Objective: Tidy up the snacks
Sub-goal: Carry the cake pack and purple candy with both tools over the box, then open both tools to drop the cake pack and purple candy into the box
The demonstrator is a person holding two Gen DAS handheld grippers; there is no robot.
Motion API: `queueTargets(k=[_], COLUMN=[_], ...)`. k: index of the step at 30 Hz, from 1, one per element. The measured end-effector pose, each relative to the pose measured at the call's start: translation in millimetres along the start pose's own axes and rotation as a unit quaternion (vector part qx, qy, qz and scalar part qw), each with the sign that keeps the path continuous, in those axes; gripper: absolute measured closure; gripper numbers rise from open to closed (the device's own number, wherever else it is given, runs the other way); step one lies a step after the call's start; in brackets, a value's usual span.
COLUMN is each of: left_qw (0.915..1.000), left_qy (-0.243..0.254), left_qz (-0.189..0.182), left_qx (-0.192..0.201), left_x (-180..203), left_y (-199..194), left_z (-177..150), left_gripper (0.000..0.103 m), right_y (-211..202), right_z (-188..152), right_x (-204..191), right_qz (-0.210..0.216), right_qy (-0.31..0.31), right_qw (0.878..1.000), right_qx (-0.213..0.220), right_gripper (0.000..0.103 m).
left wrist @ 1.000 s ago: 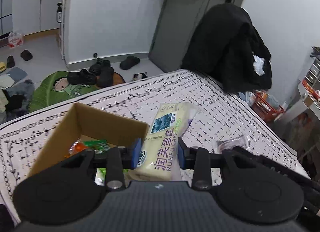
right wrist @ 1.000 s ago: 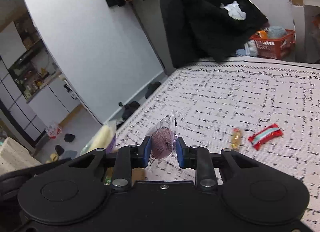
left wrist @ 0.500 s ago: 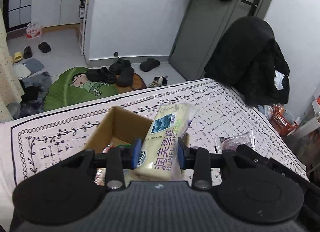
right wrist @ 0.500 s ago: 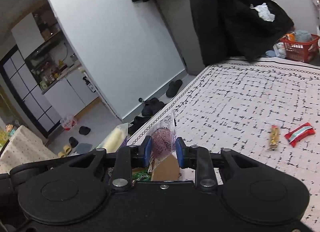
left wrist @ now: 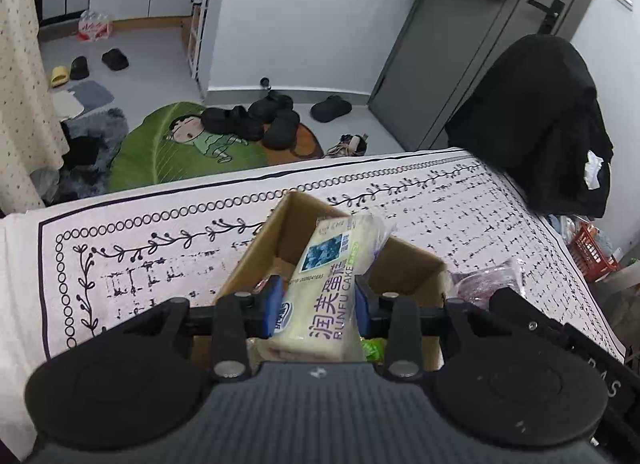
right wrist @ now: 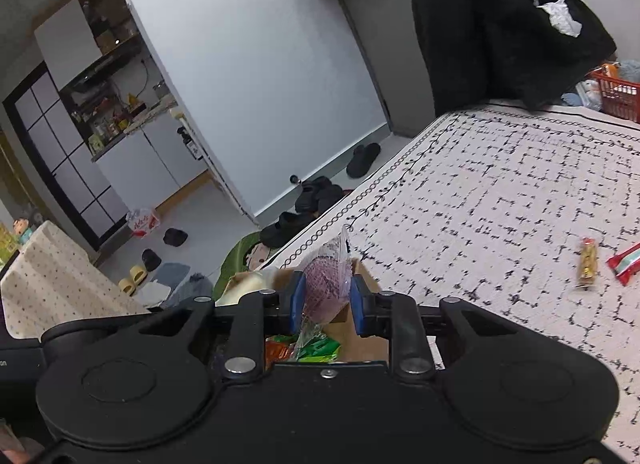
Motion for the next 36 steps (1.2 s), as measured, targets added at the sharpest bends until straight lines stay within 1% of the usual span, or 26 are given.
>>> queueTargets(k=[2, 4, 9, 16, 19, 21, 23, 25, 27, 30, 34, 36], left_qw=[1.0000, 0.9999, 0.9999, 0.9999, 1.0000, 1.0000, 0.9999, 0.9999, 0.9998, 0.9996, 0.9994, 0.9994], left_qy=[-0.002, -0.005, -0.011, -0.009, -0.005, -0.001, 0.002, 0.005, 0.010, 0.019, 0.031, 0.033], left_qz=[0.000, -0.005, -0.003, 0.004, 0.002, 0.006, 0.012, 0.015, 0.015, 0.019, 0.013, 0.010], left_qx=[-0.004, -0.007, -0.006, -0.006, -0.008, -0.007, -0.005, -0.006, -0.005, -0.006, -0.002, -0.004], left_x=[-3, -6, -9, -11, -8, -5, -2, 2, 7, 13, 27, 33], left_y=[3, 5, 8, 7, 6, 4, 3, 2, -1, -3, -8, -10], left_z=[0, 2, 8, 13, 12, 10, 8, 8, 7, 6, 2, 1], left_gripper=[0.067, 0.067, 0.067, 0.063, 0.056, 0.046, 0.040, 0.035, 0.029, 0.025, 0.022, 0.018], right_y=[4, 8, 16, 12, 9, 7, 3, 1, -3, -8, -15, -19], right_z=[-2, -3, -4, -1, -2, -3, -5, -5, -3, 0, 4, 6], right_x=[-4, -7, -7, 9, 16, 19, 24, 29, 33, 38, 45, 51], right_qz=[0.001, 0.003, 0.001, -0.016, -0.024, -0.027, -0.027, -0.030, -0.037, -0.040, -0.041, -0.047], right_qy=[-0.004, -0.007, -0.009, 0.008, 0.013, 0.016, 0.020, 0.025, 0.027, 0.030, 0.032, 0.035], right_qw=[1.000, 1.000, 1.000, 1.000, 0.999, 0.999, 0.999, 0.999, 0.998, 0.998, 0.998, 0.998], right_qx=[-0.003, -0.007, -0.015, -0.021, -0.025, -0.028, -0.036, -0.037, -0.035, -0.027, -0.022, -0.019], right_gripper=[0.082, 0.092, 0.092, 0.092, 0.091, 0.090, 0.084, 0.069, 0.060, 0.055, 0.042, 0.037])
Point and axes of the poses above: each gripper's, at about its wrist camera, not at the fingertips, and y roughly the way its jaws point, x to its right, z to its top, the point moved 7 cm from there along y, roughly the way its jaws point, and after that the axes turned 4 degrees about -x, right-handed, at the moved point
